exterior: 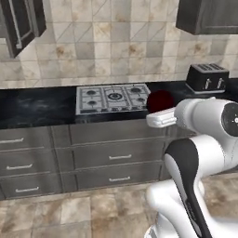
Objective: Move the mug from next to the sink to the open cabinet. Then, move the bowl with the avocado to the fridge to clear the area for faucet cleaning.
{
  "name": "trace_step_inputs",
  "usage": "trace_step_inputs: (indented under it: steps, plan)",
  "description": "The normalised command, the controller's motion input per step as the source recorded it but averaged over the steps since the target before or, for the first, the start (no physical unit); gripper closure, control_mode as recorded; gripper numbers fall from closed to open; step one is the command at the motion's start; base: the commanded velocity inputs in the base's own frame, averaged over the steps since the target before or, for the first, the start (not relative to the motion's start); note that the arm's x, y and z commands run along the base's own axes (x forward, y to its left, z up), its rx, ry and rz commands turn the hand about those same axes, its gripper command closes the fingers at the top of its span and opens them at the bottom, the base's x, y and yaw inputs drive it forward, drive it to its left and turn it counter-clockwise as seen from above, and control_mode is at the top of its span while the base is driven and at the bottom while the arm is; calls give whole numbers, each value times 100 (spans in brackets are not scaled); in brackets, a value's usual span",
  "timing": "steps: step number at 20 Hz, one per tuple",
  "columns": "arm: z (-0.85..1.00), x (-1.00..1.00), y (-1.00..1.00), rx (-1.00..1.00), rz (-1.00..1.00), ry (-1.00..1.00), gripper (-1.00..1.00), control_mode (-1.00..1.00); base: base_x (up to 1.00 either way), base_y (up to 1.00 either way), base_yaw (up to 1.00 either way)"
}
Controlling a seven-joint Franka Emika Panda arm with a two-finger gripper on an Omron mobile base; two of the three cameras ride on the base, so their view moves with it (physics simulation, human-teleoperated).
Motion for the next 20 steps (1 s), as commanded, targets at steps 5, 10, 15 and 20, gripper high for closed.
trace_step_inputs:
  steps: [5,10,15,20]
  plan:
    - [0,0,0,0,0,0,100,100,44,100,0]
    - [0,0,0,0,0,0,100,100,44,100,0]
    - [0,0,0,0,0,0,100,100,56,100,0]
    - [0,0,0,0,0,0,100,100,61,100,0]
